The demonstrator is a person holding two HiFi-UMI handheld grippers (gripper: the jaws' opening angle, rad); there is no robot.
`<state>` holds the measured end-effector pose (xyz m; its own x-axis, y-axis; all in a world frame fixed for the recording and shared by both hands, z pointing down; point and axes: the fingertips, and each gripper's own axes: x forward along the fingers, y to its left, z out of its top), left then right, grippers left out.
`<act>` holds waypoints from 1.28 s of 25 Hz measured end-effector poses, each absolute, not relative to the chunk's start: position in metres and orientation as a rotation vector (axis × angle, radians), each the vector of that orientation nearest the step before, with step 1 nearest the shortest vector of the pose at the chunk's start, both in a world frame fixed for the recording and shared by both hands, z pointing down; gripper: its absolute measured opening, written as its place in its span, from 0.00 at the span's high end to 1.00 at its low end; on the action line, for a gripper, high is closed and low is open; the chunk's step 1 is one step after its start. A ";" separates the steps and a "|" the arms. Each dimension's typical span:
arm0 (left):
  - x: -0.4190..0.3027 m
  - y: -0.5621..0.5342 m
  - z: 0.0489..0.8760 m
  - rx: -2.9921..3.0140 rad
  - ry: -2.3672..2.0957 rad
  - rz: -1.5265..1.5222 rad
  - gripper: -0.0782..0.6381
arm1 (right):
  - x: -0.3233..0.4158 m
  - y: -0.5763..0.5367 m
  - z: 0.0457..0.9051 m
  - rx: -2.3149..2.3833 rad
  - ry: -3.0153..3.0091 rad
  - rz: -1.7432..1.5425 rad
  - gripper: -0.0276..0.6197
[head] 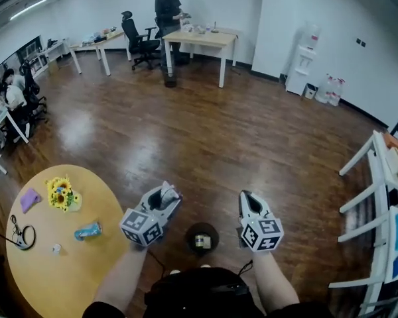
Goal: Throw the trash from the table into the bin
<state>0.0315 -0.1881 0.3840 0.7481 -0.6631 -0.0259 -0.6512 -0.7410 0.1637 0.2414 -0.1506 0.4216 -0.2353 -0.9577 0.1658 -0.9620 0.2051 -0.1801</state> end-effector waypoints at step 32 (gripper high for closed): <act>0.119 -0.161 0.677 2.409 -0.785 0.376 0.58 | 0.269 -0.086 0.640 1.786 -1.996 0.887 0.96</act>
<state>0.1188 -0.1610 0.6768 0.7879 -0.4492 0.4213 -0.6099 -0.6641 0.4325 0.2687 -0.0862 0.6397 -0.1680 -0.7738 0.6107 -0.9719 0.0263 -0.2341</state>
